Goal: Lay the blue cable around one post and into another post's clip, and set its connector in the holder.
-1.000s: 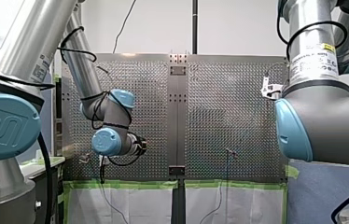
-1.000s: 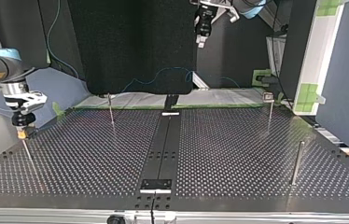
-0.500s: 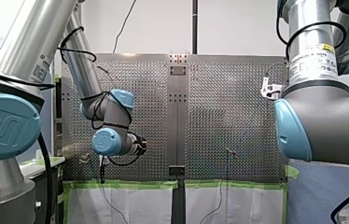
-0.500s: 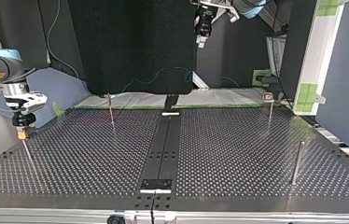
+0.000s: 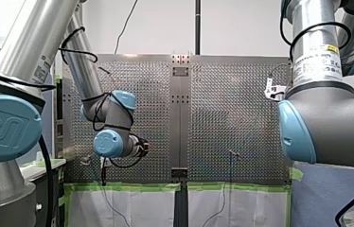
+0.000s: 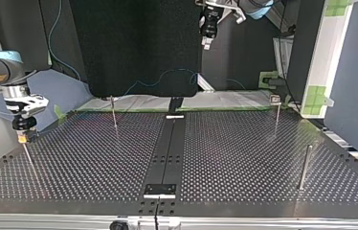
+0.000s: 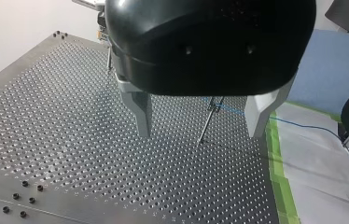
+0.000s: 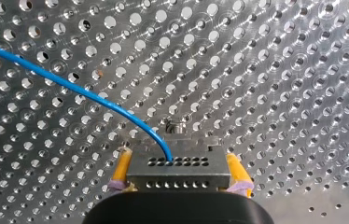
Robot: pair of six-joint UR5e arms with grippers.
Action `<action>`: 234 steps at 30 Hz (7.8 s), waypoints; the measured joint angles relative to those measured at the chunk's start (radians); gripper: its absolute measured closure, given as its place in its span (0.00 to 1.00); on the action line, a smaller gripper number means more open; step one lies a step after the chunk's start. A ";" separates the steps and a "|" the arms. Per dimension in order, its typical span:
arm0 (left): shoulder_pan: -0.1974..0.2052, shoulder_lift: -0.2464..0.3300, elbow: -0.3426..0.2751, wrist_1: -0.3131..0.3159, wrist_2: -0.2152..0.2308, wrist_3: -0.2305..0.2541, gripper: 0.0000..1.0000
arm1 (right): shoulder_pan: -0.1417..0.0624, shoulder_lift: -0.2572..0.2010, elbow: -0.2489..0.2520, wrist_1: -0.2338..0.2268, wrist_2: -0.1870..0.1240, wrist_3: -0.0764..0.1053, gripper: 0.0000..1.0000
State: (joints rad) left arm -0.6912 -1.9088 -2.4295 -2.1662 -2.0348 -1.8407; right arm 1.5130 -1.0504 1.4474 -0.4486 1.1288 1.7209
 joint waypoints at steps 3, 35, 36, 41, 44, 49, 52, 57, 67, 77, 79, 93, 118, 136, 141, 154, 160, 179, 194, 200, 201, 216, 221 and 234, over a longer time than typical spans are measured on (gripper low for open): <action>0.001 0.000 0.000 0.000 0.000 0.000 0.00 | 0.000 0.000 0.000 0.000 0.000 -0.003 0.32; 0.003 0.000 0.000 0.000 0.000 0.000 0.00 | 0.000 -0.005 -0.011 0.010 0.006 0.020 0.00; 0.003 0.000 0.000 0.000 0.000 0.000 0.00 | 0.000 -0.003 -0.011 0.010 0.006 0.020 0.00; 0.003 0.000 0.000 -0.002 0.000 0.000 0.00 | 0.000 0.008 -0.010 0.013 0.005 0.011 0.00; 0.003 0.000 0.000 -0.003 0.000 0.000 0.00 | 0.000 0.008 -0.009 0.013 0.005 0.011 0.00; 0.003 0.000 0.000 -0.004 0.000 0.000 0.00 | 0.000 0.008 -0.009 0.013 0.005 0.011 0.00; 0.003 0.000 0.000 -0.003 0.000 0.000 0.00 | 0.000 0.008 -0.009 0.013 0.005 0.011 0.00; 0.003 0.000 0.000 -0.001 0.000 0.000 0.00 | 0.000 0.008 -0.009 0.013 0.005 0.011 0.00; 0.003 0.000 0.000 0.000 0.000 0.000 0.00 | 0.000 0.008 -0.009 0.013 0.005 0.011 0.00; 0.003 0.000 0.000 0.000 0.000 0.000 0.00 | 0.000 0.008 -0.009 0.013 0.005 0.011 0.84; 0.003 0.000 0.000 0.000 0.000 0.000 0.00 | 0.000 0.008 -0.009 0.013 0.005 0.011 0.94; 0.003 0.000 0.000 0.000 0.000 0.000 0.00 | 0.000 0.008 -0.008 0.013 0.005 0.011 1.00; 0.001 -0.040 0.095 -0.030 0.118 -0.071 0.00 | 0.000 0.008 -0.009 0.013 0.005 0.011 1.00; -0.070 -0.206 0.264 -0.195 0.277 -0.202 0.00 | 0.000 0.008 -0.009 0.013 0.005 0.011 1.00; -0.097 -0.256 0.314 -0.245 0.325 -0.251 0.00 | 0.000 0.008 -0.009 0.013 0.005 0.011 1.00; -0.167 -0.376 0.434 -0.272 0.417 -0.371 0.00 | 0.000 0.008 -0.009 0.013 0.005 0.011 1.00; -0.194 -0.433 0.491 -0.273 0.424 -0.428 0.00 | 0.000 0.008 -0.008 0.013 0.005 0.011 1.00; -0.192 -0.589 0.646 -0.289 0.453 -0.584 0.00 | 0.000 0.008 -0.008 0.014 0.005 0.011 1.00; -0.176 -0.734 0.791 -0.254 0.456 -0.729 0.00 | 0.000 0.008 -0.009 0.013 0.005 0.011 1.00; -0.165 -0.785 0.843 -0.215 0.471 -0.780 0.00 | 0.000 0.008 -0.009 0.013 0.005 0.011 1.00; -0.164 -0.793 0.850 -0.209 0.473 -0.788 0.00 | 0.000 0.008 -0.009 0.013 0.005 0.011 1.00; -0.171 -0.931 0.988 -0.136 0.485 -0.889 0.00 | 0.000 0.008 -0.009 0.013 0.005 0.011 1.00; -0.165 -0.976 1.034 -0.091 0.444 -0.933 0.00 | 0.000 0.008 -0.009 0.013 0.005 0.011 1.00; -0.134 -1.099 1.156 -0.031 0.378 -1.056 0.00 | 0.000 0.008 -0.009 0.013 0.005 0.011 1.00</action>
State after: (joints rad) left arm -0.8247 -3.0073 -1.2733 -2.1974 -1.6571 -2.8966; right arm 1.5127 -1.0420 1.4388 -0.4351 1.1338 1.7323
